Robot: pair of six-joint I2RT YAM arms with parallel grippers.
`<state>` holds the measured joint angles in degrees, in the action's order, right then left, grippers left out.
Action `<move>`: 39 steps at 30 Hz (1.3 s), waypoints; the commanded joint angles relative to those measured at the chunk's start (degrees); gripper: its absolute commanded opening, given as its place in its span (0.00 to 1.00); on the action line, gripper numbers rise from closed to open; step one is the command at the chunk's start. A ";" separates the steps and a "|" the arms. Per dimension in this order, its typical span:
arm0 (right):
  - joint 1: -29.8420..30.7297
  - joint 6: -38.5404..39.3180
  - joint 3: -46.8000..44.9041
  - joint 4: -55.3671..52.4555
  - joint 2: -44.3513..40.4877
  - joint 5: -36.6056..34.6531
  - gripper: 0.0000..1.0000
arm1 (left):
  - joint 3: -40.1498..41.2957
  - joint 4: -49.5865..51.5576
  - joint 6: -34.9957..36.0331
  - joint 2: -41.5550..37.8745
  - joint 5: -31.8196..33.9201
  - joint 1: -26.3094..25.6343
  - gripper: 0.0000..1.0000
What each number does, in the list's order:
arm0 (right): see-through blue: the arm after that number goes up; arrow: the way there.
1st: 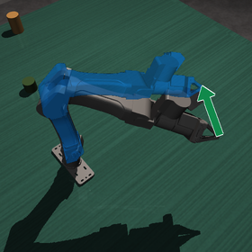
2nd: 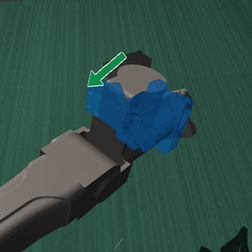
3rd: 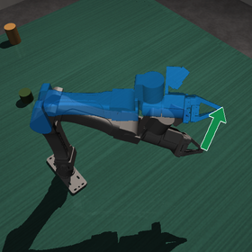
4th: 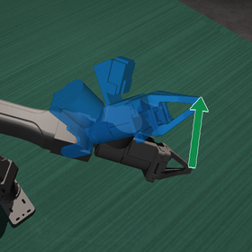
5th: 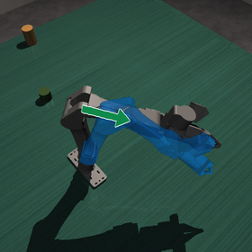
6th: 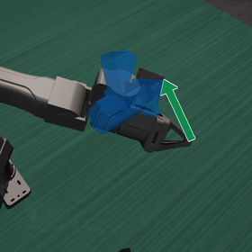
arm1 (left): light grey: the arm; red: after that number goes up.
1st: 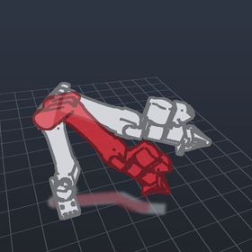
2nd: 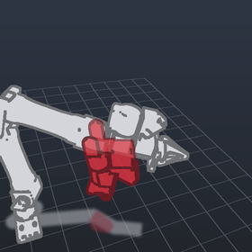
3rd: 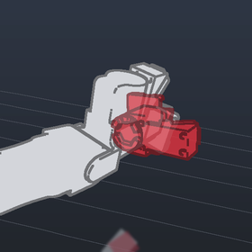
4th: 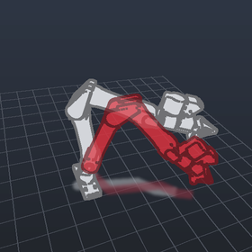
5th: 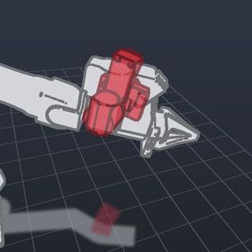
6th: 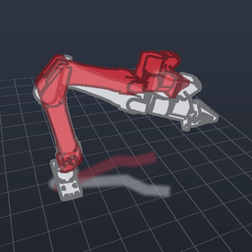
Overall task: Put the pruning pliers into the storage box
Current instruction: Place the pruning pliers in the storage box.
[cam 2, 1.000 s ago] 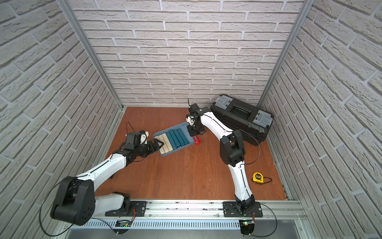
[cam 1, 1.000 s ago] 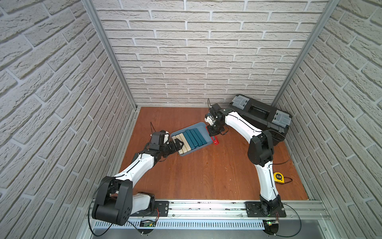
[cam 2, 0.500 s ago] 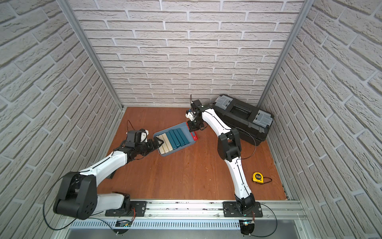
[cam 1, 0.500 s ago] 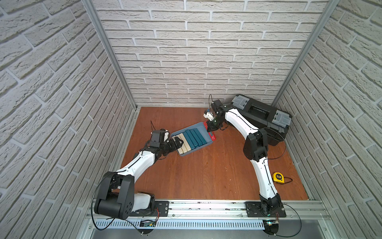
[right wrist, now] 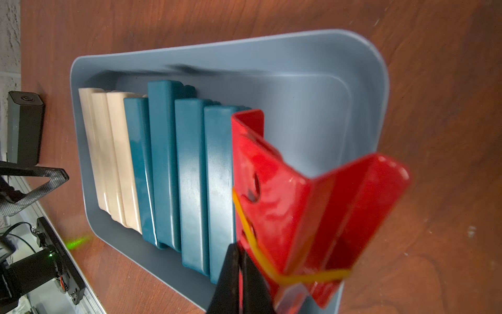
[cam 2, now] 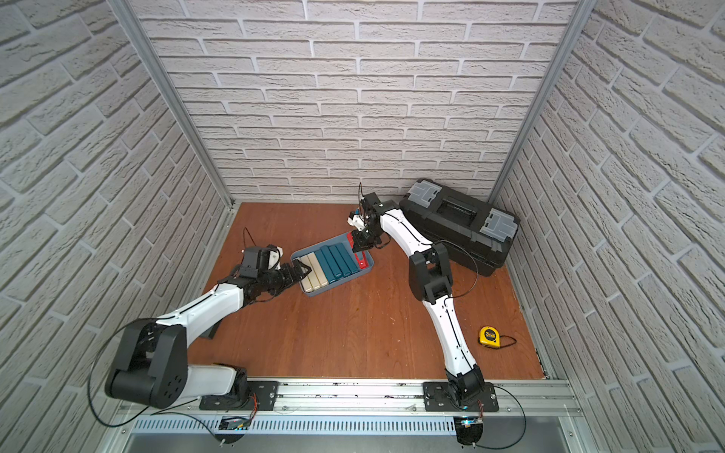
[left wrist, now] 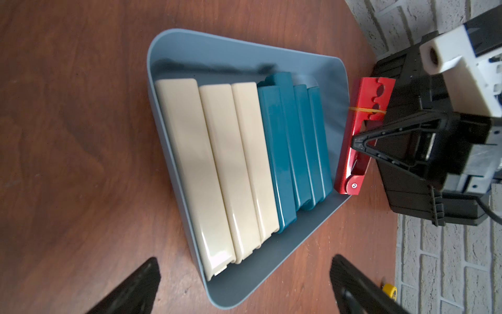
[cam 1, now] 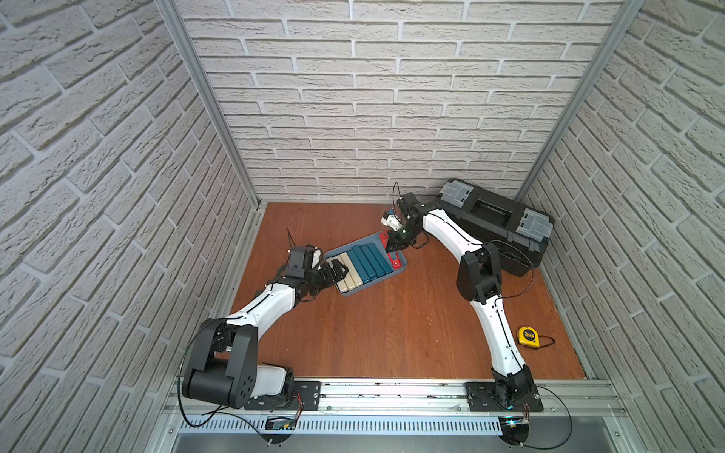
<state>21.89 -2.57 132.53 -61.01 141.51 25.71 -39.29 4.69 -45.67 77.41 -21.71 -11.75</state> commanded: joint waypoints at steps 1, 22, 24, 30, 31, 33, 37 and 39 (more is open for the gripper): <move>0.05 -0.21 2.00 3.08 -0.04 2.49 0.03 | -1.51 -1.87 -0.03 0.77 0.51 0.24 0.98; -0.07 -0.63 3.59 1.62 4.15 1.61 0.03 | -2.04 -4.17 -0.34 2.20 -0.13 0.25 0.98; -0.04 -0.98 4.13 1.00 4.71 0.92 0.03 | -1.52 -5.81 -0.51 2.47 -0.45 0.32 0.98; 0.04 -1.59 4.14 0.87 5.60 1.62 0.03 | -1.81 -8.05 -0.69 4.23 -1.62 0.37 0.98; -0.07 -1.66 4.21 0.85 5.68 1.64 0.03 | -1.78 -8.46 -0.78 4.48 -1.66 0.34 0.98; -0.03 -1.69 4.49 0.60 5.98 1.76 0.03 | -1.77 -9.13 -0.94 4.76 -1.84 0.33 0.98; -0.05 -1.78 4.75 0.37 6.47 1.83 0.04 | -1.98 -9.52 -1.09 5.21 -2.17 0.37 0.98; -0.02 -1.74 5.03 0.29 6.75 1.88 0.05 | -2.02 -9.52 -1.09 5.21 -2.17 0.28 0.98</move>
<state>21.89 -4.27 136.16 -60.25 147.20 27.09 -40.23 -2.20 -46.65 82.17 -23.09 -11.73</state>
